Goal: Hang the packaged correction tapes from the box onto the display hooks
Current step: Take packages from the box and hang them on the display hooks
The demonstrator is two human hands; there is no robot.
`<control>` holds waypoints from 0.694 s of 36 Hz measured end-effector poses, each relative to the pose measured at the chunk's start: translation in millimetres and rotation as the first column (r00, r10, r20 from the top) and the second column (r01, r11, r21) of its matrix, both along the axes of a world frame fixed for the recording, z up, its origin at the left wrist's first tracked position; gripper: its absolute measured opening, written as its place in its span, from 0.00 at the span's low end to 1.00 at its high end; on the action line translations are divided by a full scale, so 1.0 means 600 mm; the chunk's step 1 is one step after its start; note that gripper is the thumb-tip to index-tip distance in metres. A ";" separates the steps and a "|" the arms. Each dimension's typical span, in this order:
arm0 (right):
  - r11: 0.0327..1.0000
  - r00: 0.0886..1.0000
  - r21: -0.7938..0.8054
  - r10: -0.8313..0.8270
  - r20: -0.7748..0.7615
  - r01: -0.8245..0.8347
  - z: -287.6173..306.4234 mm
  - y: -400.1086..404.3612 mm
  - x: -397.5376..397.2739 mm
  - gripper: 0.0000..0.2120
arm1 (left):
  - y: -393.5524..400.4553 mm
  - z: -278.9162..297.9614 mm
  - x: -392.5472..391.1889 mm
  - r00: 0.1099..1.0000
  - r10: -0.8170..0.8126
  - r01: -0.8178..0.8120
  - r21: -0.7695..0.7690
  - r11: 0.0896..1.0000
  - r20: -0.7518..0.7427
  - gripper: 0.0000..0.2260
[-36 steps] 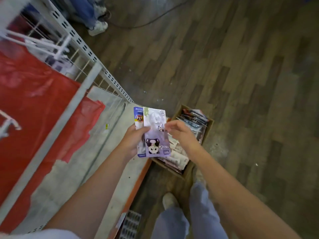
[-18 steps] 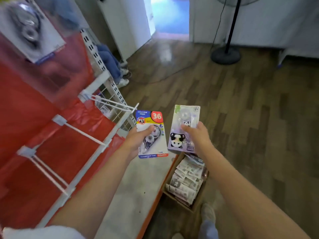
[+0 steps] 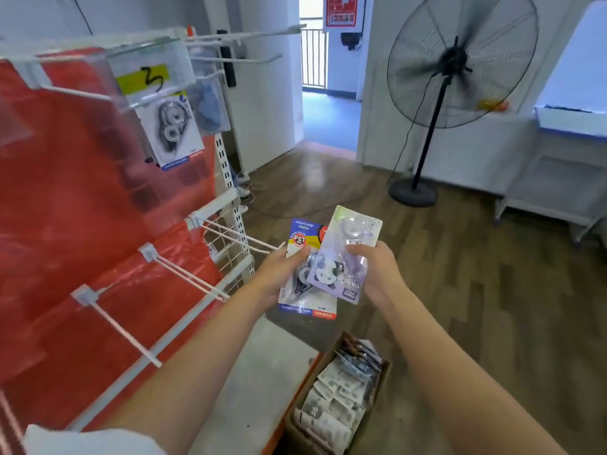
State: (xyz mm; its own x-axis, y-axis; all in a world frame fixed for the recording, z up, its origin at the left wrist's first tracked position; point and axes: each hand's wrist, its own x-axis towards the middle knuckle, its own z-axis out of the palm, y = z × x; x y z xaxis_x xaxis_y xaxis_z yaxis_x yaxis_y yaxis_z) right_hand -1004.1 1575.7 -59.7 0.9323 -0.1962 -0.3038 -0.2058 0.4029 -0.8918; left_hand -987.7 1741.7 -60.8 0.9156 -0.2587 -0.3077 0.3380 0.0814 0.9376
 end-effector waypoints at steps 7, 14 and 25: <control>0.994 0.987 0.080 0.063 0.145 -0.075 0.039 0.035 0.004 0.14 | 0.024 0.041 -0.013 0.995 0.044 -0.042 -0.022 0.999 0.093 0.11; 0.858 0.983 -0.496 0.177 0.043 -0.133 0.045 0.067 0.043 0.50 | 0.090 0.075 -0.001 0.938 0.210 -0.274 0.221 0.936 0.275 0.12; 0.178 0.709 -0.955 0.704 -0.044 -0.236 0.099 0.092 0.113 0.22 | 0.122 0.108 0.024 0.775 0.473 -0.556 0.098 0.825 0.419 0.08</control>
